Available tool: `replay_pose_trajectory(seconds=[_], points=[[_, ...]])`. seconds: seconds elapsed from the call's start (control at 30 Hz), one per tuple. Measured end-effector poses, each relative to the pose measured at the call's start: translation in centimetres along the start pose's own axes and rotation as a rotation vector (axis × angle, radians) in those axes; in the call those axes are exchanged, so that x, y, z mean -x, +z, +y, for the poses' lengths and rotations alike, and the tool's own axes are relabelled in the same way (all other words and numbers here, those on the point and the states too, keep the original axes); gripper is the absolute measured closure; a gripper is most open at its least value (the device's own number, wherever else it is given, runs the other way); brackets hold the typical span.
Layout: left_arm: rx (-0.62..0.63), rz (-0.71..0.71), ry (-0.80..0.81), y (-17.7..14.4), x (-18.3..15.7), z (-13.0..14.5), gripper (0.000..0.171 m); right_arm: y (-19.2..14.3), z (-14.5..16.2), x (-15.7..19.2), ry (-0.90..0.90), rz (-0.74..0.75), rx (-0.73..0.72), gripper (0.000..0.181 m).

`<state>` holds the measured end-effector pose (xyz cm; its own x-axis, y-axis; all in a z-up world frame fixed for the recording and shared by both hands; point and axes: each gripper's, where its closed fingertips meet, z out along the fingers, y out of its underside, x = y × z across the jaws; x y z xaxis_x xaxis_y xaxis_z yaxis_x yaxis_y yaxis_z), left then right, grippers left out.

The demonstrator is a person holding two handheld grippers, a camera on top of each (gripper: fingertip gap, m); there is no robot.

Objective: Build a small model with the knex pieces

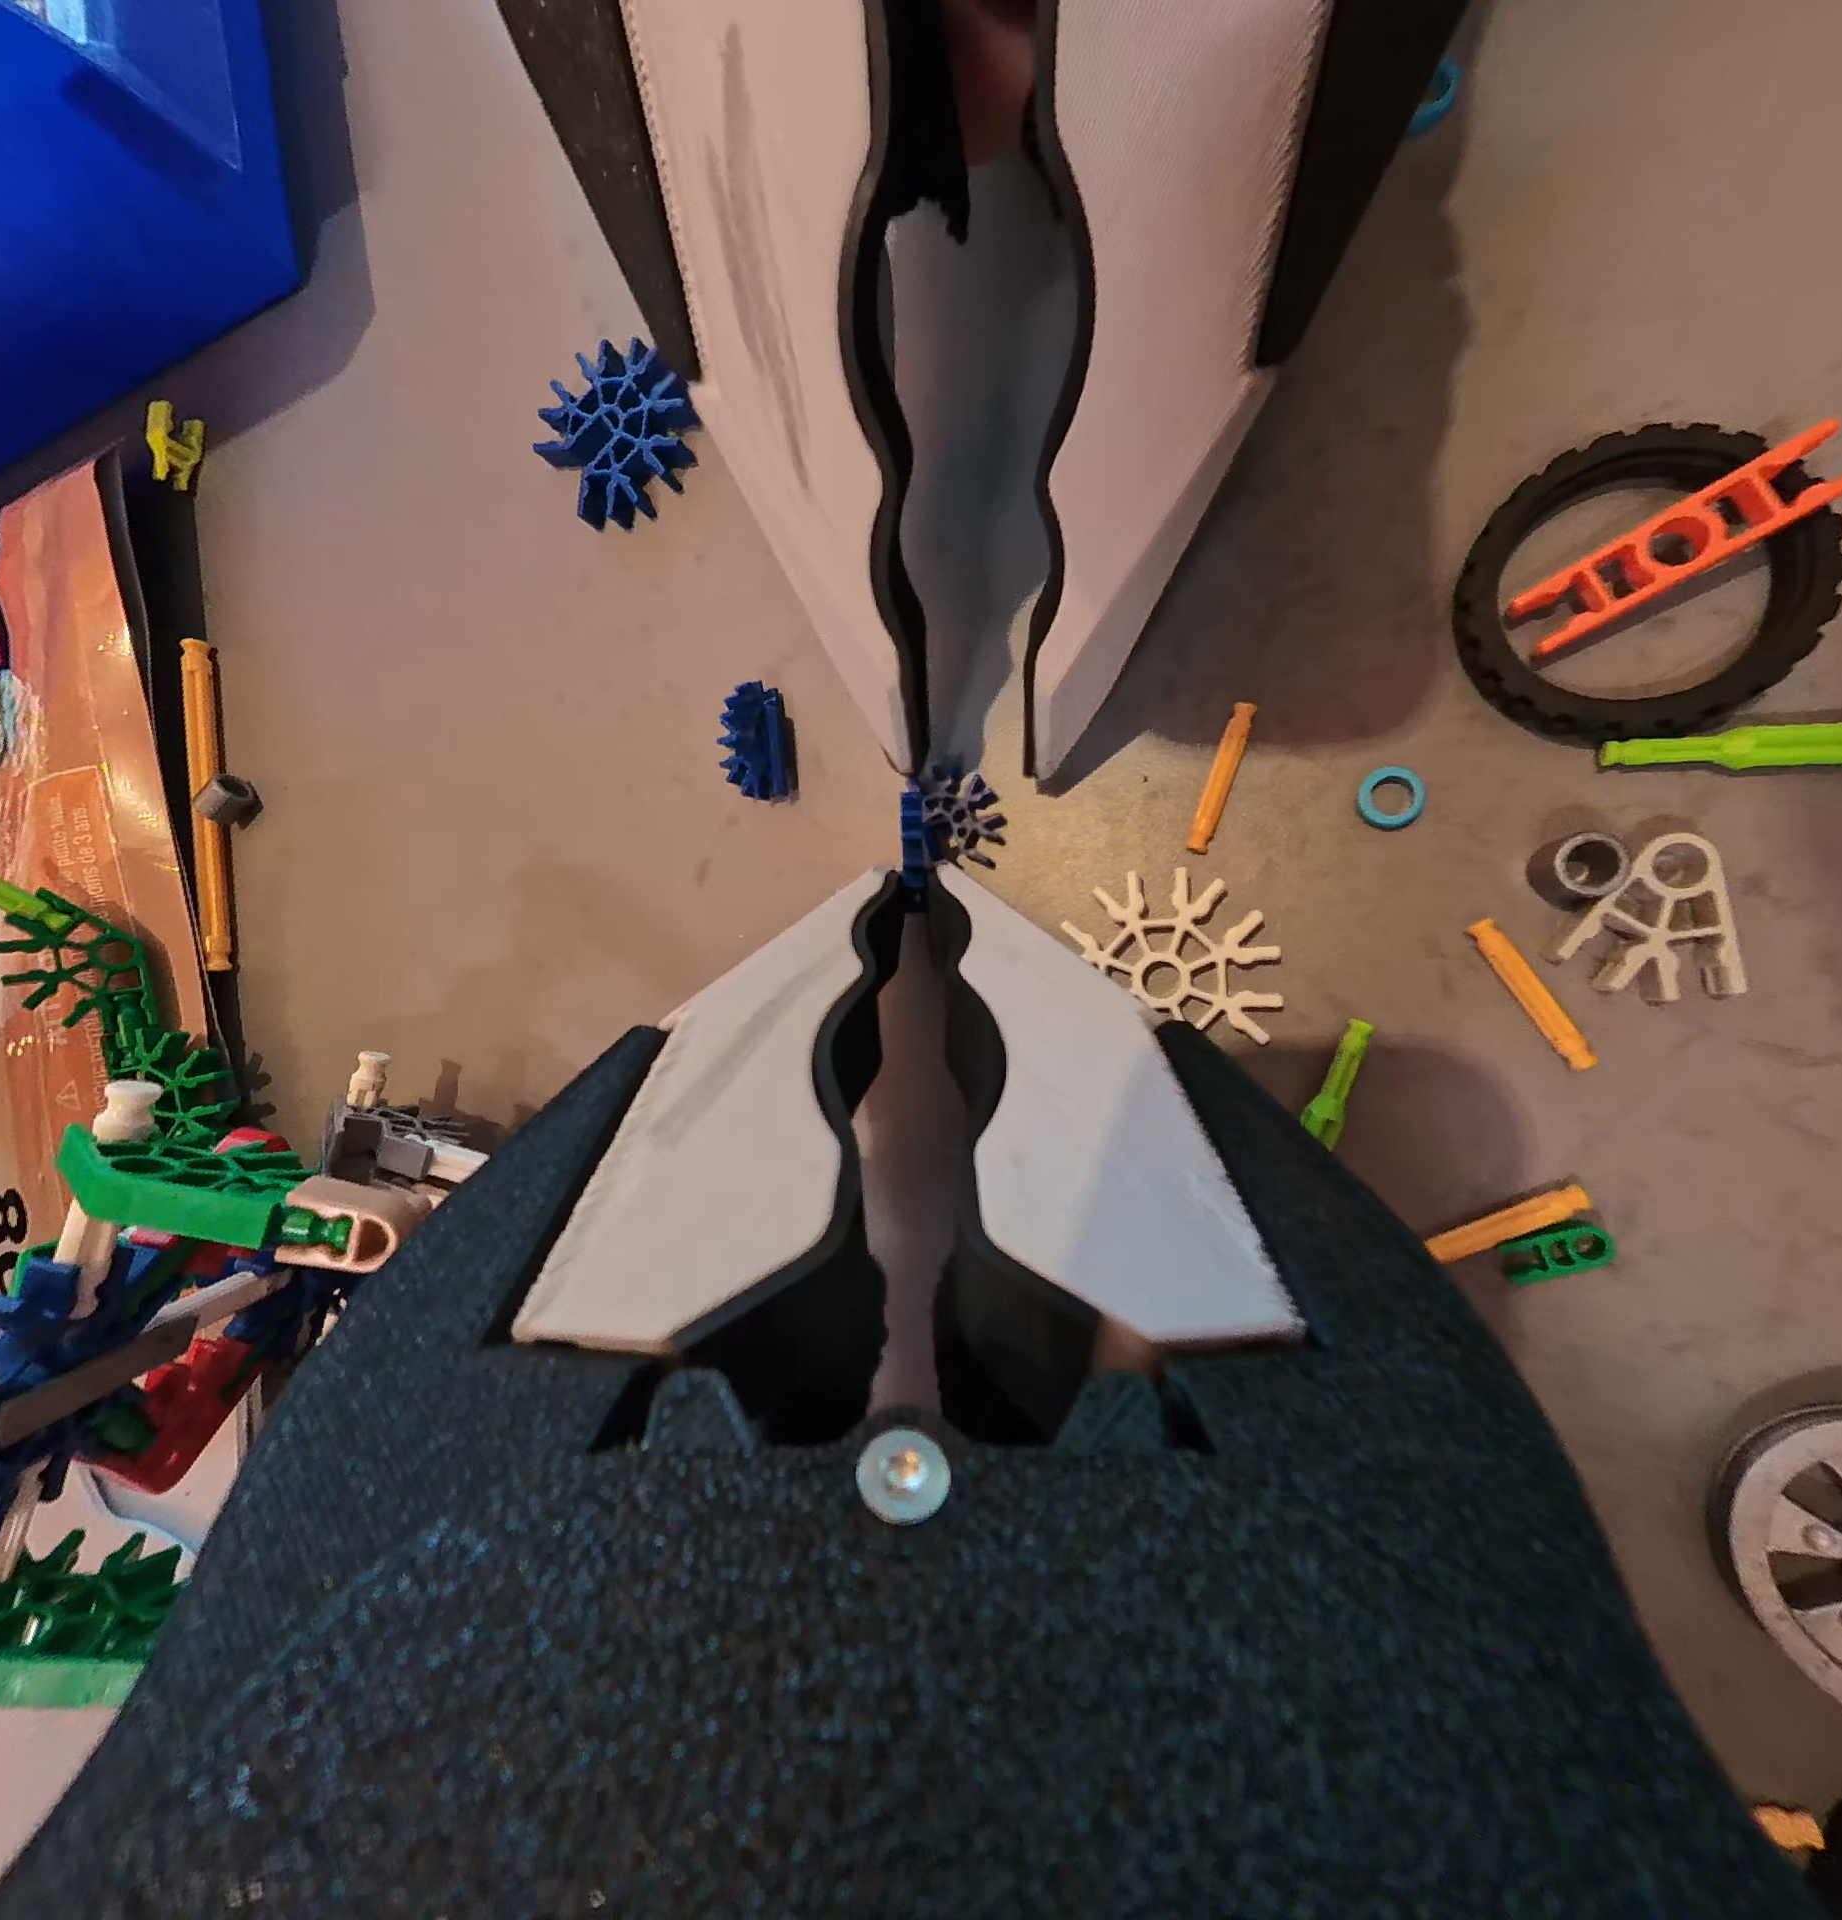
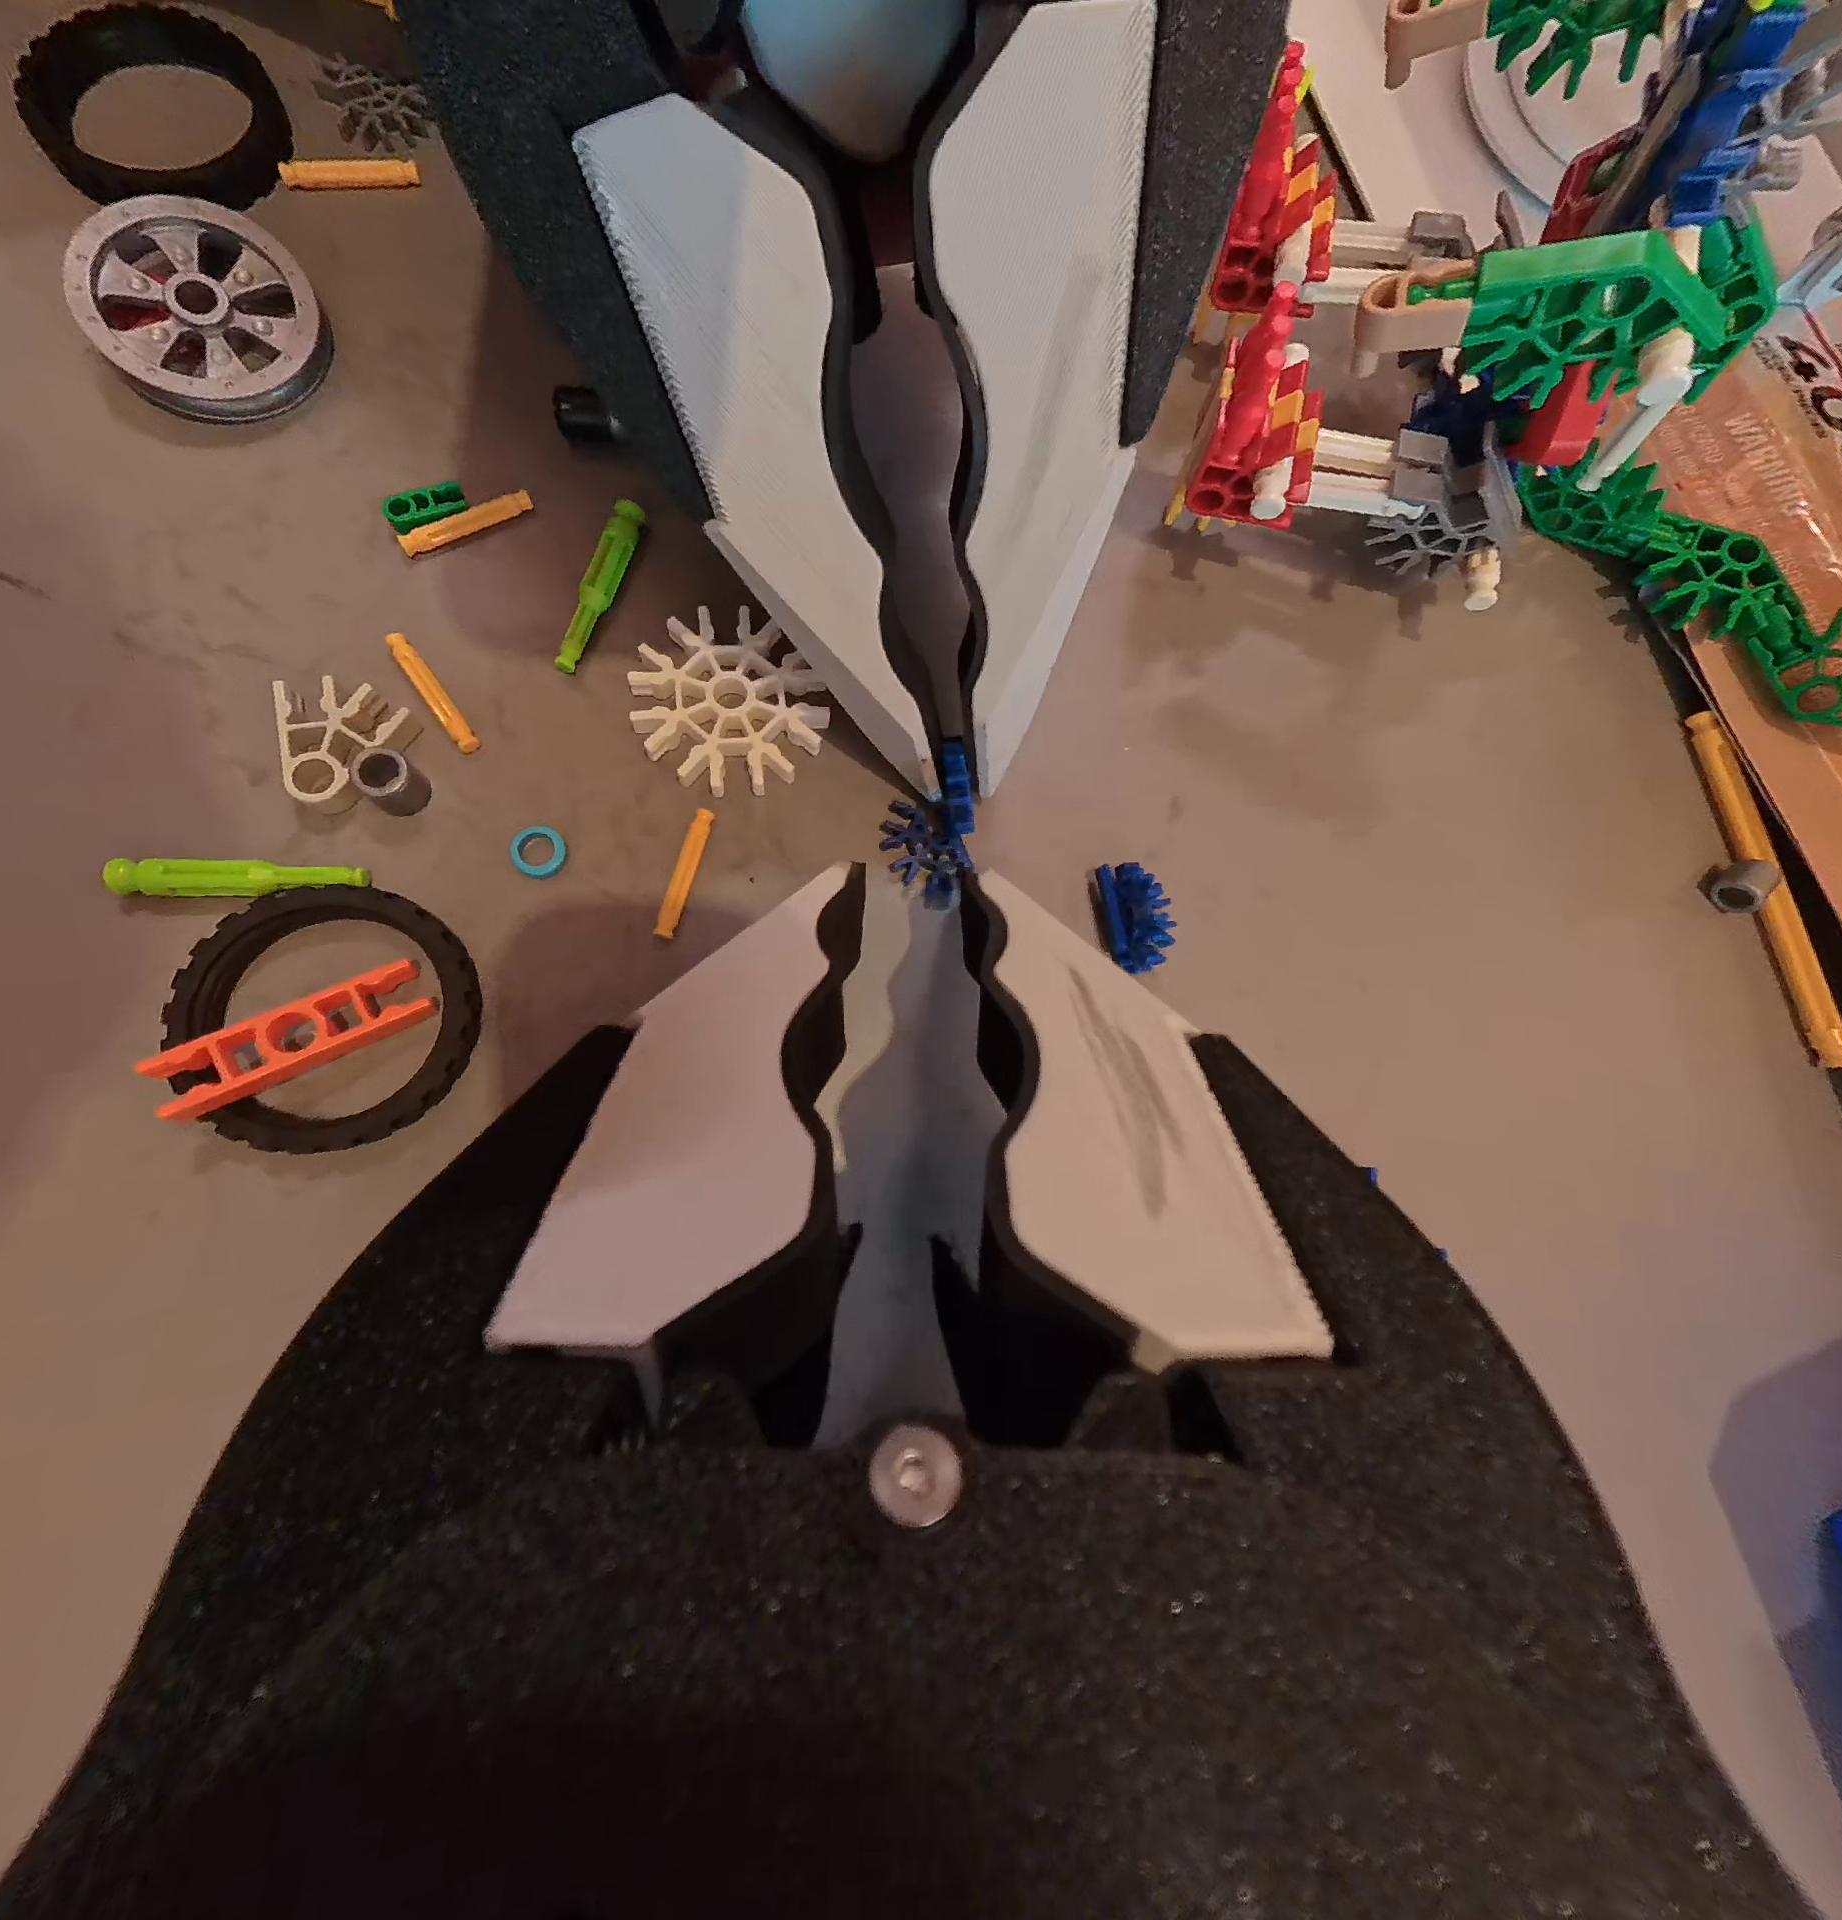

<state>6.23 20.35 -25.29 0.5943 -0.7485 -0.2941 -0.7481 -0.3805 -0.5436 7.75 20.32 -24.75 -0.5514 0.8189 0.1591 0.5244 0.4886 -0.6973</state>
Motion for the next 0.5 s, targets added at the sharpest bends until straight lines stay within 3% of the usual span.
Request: replay_pose_trajectory(seconds=[0.17, 0.27, 0.3, 0.5], points=[[0.001, 0.008, 0.003, -0.01, -0.19, -0.08, 0.170, 0.39, 0.03, -0.21, 0.002, 0.011, 0.000, 0.155], [0.000, 0.008, 0.005, 0.03, -0.23, -0.14, 0.170, 0.53, -0.07, 0.06, 0.002, -0.008, -0.009, 0.161], [0.000, 0.008, 0.005, 0.03, -0.24, -0.15, 0.170, 0.56, -0.04, 0.15, 0.002, -0.014, -0.008, 0.170], [-0.003, 0.010, 0.003, 0.04, -0.27, -0.19, 0.170, 0.56, -0.04, 0.25, -0.004, -0.019, -0.006, 0.172]])
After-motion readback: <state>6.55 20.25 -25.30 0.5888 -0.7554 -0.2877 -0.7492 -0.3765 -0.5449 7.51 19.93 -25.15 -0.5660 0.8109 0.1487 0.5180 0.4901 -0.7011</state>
